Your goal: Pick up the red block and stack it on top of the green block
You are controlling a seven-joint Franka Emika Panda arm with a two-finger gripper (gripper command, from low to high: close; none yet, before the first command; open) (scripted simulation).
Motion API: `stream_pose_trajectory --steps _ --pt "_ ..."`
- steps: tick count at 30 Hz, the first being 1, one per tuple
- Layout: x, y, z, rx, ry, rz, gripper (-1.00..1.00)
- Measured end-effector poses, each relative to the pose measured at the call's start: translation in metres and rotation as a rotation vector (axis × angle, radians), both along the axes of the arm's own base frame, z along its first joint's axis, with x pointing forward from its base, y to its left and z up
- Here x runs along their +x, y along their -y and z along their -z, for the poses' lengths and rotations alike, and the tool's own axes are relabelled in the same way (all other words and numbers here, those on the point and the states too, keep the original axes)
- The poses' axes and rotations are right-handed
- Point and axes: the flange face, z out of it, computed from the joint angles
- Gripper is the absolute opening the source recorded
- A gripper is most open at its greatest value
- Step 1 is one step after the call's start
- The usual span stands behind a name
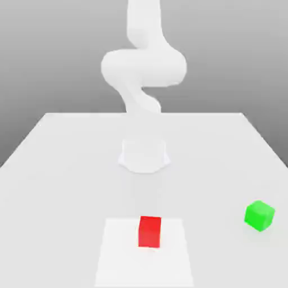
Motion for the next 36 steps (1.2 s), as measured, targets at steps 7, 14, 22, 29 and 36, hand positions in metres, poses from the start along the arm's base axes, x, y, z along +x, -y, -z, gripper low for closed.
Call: stream_pose_trajectory --steps 7,14,22,29,36 --pt "0.051 -0.002 0.112 -0.172 -0.166 -0.265 0.00" --pt "0.070 -0.008 0.227 -0.313 -0.318 -0.551 0.00" --pt "0.054 -0.015 0.352 -0.435 -0.473 -0.906 0.00" --pt "0.013 -0.016 0.449 -0.505 -0.591 -1.239 0.00" --pt "0.005 -0.015 0.518 -0.515 -0.609 -1.297 0.00"
